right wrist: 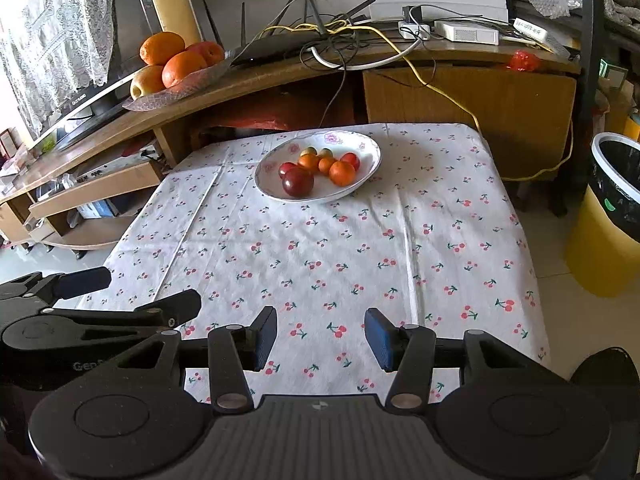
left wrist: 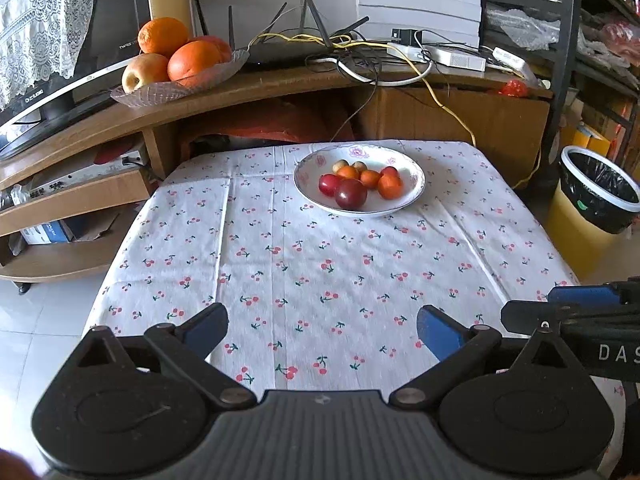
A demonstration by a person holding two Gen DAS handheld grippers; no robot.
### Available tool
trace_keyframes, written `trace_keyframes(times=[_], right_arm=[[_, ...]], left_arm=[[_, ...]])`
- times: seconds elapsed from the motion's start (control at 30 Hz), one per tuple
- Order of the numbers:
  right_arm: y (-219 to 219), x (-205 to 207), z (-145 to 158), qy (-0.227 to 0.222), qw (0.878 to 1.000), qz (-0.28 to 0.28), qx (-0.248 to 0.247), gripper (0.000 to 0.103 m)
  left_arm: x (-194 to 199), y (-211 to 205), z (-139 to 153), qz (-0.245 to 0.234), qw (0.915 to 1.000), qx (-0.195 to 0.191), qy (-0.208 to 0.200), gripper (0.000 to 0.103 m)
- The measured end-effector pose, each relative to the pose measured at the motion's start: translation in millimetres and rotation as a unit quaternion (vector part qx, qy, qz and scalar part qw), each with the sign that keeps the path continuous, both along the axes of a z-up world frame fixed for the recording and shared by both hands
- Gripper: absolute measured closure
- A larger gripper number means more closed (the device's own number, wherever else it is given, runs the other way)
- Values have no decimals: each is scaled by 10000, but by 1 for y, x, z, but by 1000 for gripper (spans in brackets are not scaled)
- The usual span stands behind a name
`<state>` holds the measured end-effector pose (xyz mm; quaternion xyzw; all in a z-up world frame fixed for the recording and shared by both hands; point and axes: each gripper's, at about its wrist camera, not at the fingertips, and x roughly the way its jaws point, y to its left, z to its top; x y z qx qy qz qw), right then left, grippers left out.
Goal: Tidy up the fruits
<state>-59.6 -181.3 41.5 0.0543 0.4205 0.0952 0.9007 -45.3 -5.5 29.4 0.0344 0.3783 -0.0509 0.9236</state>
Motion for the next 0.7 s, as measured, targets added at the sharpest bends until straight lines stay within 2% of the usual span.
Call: trace_keyframes(times=[0.7], right_arm=[[4,-9,-4,107,9999,56,-63,57]], left_arm=[[-9,-2,-4,-26,9998,196,60,0]])
